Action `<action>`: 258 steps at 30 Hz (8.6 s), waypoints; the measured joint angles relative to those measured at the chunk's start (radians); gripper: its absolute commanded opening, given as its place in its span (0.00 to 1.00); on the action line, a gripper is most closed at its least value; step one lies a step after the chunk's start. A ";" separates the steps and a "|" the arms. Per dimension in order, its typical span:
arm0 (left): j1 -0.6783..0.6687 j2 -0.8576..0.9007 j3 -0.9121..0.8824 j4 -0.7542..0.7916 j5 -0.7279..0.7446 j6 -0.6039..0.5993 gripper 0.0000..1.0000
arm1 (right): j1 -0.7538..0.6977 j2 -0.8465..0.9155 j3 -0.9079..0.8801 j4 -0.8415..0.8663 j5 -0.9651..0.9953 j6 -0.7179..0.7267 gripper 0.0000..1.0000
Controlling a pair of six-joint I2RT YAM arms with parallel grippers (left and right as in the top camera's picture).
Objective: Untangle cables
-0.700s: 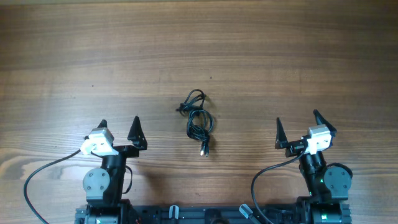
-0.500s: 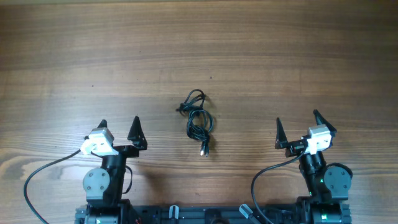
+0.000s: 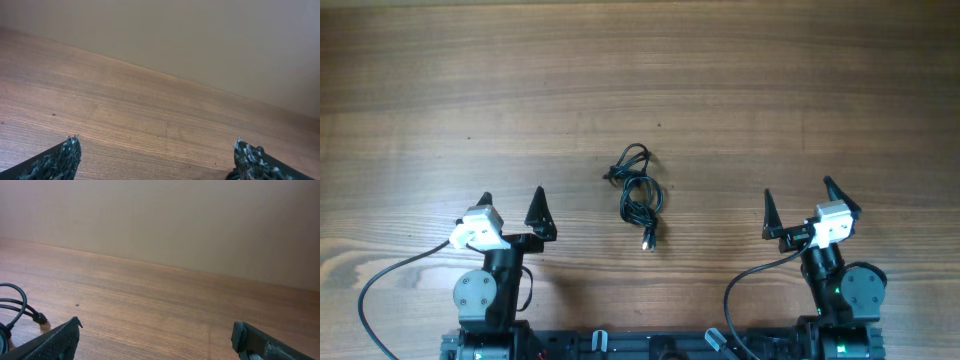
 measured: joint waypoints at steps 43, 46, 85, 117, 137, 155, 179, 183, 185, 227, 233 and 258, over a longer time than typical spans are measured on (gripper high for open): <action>0.000 0.000 0.000 0.000 0.000 0.000 1.00 | 0.000 0.000 0.000 0.000 0.000 0.000 1.00; 0.000 0.000 0.000 0.000 0.000 0.000 1.00 | 0.000 0.000 0.000 0.000 0.000 0.000 1.00; 0.000 0.000 0.000 0.000 0.000 0.000 1.00 | 0.000 0.000 0.000 0.024 -0.055 0.000 1.00; 0.000 0.551 0.592 -0.332 0.199 0.000 1.00 | 0.000 0.529 0.555 -0.196 -0.384 0.055 1.00; -0.004 1.233 1.138 -0.683 0.498 -0.005 0.87 | 0.000 1.057 1.153 -0.763 -0.518 0.106 1.00; -0.404 1.623 1.143 -0.783 0.174 -0.048 0.54 | 0.000 1.229 1.153 -0.771 -0.525 0.178 0.99; -0.403 1.784 1.143 -0.518 0.187 0.146 0.04 | 0.000 1.229 1.153 -0.778 -0.517 0.182 0.99; -0.403 1.785 1.144 -0.493 0.191 0.100 0.04 | 0.000 1.229 1.153 -0.778 -0.517 0.182 0.99; -0.399 1.785 1.144 -0.491 0.192 0.039 0.04 | 0.000 1.229 1.153 -0.778 -0.517 0.182 0.99; -0.158 1.463 1.199 -0.515 0.948 -0.210 0.04 | 0.253 1.384 1.154 -0.550 -0.516 0.393 0.62; -0.158 1.463 1.199 -0.515 0.960 -0.210 0.04 | 0.355 1.499 1.156 -0.447 -0.498 0.576 0.44; -0.158 1.463 1.199 -0.552 0.893 -0.211 0.04 | 0.435 1.675 1.156 -0.290 -0.515 0.840 0.05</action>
